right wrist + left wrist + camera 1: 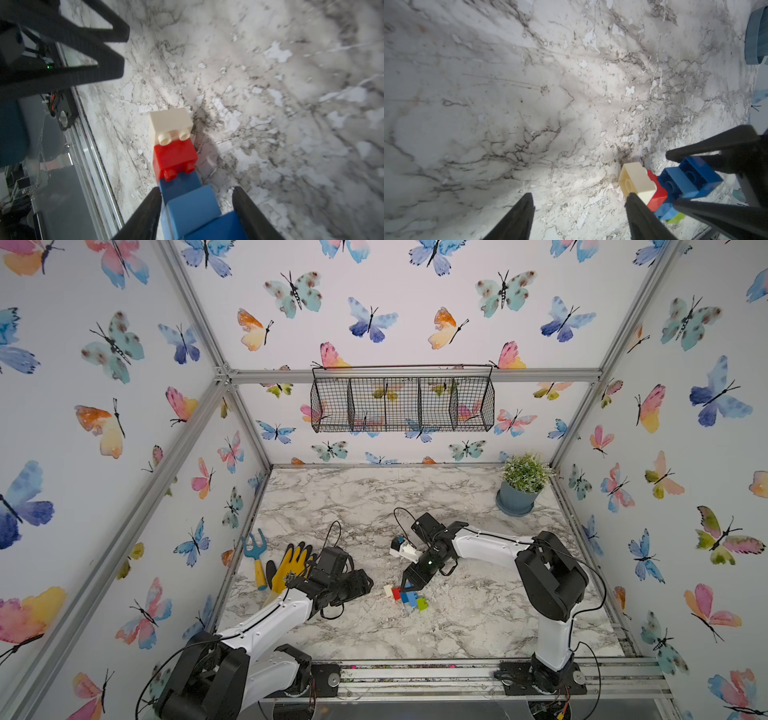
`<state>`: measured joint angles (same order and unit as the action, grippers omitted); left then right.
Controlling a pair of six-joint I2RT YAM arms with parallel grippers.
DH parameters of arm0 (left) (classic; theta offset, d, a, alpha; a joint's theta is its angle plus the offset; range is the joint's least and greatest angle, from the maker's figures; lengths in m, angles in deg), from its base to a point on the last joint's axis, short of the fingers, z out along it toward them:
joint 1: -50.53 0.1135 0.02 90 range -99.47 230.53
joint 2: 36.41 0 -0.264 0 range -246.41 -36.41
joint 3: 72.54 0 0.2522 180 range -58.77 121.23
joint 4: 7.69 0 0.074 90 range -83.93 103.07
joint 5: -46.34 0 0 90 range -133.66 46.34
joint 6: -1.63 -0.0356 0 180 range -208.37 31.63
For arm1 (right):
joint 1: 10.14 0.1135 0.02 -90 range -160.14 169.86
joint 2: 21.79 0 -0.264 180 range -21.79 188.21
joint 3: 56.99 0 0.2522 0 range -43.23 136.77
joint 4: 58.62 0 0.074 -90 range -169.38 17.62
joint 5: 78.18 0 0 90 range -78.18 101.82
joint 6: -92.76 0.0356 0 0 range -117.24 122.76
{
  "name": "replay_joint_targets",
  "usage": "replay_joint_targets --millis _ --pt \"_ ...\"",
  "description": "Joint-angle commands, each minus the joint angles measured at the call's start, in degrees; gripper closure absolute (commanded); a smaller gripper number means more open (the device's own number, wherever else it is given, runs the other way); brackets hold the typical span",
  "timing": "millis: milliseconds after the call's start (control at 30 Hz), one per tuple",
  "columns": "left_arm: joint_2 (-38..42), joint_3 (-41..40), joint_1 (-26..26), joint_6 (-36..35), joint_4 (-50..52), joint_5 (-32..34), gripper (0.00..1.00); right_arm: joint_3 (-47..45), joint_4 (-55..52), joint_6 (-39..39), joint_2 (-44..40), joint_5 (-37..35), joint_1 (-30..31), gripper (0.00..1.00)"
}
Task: Assemble the letter y with lego
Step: Place the lego brick at the center of the board, then adjust the lego brick at the center of the board.
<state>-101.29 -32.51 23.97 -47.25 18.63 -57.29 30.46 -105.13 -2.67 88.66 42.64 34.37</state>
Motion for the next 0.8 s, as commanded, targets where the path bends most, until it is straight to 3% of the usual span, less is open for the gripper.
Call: replay_joint_targets --millis 0,433,767 --pt "-0.59 -1.01 0.29 -0.33 -0.25 -1.14 0.3 1.32 -0.97 1.24 -0.71 -4.8 -0.57 0.41" --pt "-0.85 -2.36 -1.33 0.51 -0.78 -1.4 0.3 -12.39 2.64 10.78 -17.74 -15.44 0.58 0.39" --pt "-1.25 -1.75 -2.43 1.09 -0.43 -0.7 0.3 -25.39 12.06 22.28 -24.26 -21.16 9.93 0.38"
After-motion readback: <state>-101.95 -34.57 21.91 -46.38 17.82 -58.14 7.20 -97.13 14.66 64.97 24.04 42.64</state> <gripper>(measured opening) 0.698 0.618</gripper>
